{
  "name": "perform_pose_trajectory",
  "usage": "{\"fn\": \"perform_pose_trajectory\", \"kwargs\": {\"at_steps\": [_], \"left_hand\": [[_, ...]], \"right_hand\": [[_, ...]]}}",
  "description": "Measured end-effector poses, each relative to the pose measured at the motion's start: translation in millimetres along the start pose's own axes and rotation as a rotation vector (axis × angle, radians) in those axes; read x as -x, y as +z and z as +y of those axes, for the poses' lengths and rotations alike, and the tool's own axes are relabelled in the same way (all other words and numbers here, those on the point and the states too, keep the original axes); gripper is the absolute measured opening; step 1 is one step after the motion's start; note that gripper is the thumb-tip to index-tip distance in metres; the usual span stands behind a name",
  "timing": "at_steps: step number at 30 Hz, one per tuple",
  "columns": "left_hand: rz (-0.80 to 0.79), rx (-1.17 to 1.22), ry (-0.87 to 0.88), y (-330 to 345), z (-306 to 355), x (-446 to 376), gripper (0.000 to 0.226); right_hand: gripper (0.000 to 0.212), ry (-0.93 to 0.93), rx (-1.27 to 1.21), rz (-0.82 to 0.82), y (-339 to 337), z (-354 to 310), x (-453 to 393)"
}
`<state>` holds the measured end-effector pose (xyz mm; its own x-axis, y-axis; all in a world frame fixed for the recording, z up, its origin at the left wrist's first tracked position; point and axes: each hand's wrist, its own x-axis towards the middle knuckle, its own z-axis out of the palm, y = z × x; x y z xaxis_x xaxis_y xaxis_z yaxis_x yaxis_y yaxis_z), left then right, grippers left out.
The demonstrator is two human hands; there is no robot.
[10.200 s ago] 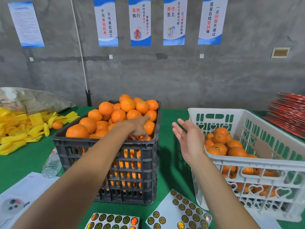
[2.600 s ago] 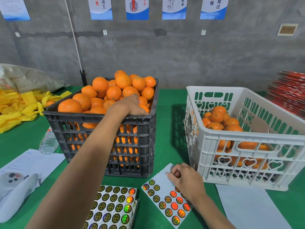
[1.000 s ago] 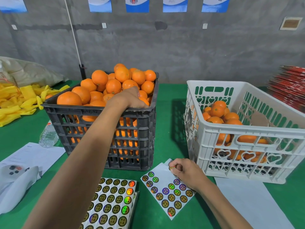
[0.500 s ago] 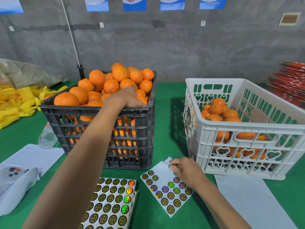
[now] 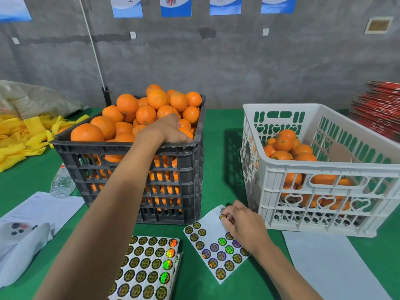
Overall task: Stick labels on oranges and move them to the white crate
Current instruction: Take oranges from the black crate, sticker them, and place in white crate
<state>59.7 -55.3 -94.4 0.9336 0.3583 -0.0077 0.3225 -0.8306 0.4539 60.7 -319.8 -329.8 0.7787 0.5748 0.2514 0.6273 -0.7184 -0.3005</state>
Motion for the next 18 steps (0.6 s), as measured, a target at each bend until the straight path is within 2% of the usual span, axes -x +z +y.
{"fn": "perform_pose_trajectory", "kwargs": {"at_steps": [5,9,11,15,18], "left_hand": [[-0.001,0.010,0.002,0,1,2,0.050],[0.008,0.031,0.008,0,1,3,0.049],[0.028,0.025,0.017,0,0,4,0.049],[0.130,0.017,0.064,2,1,5,0.054],[0.248,0.003,0.092,2,3,10,0.068]], "right_hand": [[0.013,-0.098,0.117,0.102,7,0,5],[0.012,-0.038,0.002,0.123,-1,-7,8],[0.012,0.014,-0.156,0.174,-13,-16,4],[0.015,0.074,-0.759,0.469,-74,-61,-30],[0.019,0.061,-1.055,0.501,-126,-99,-75]]}}
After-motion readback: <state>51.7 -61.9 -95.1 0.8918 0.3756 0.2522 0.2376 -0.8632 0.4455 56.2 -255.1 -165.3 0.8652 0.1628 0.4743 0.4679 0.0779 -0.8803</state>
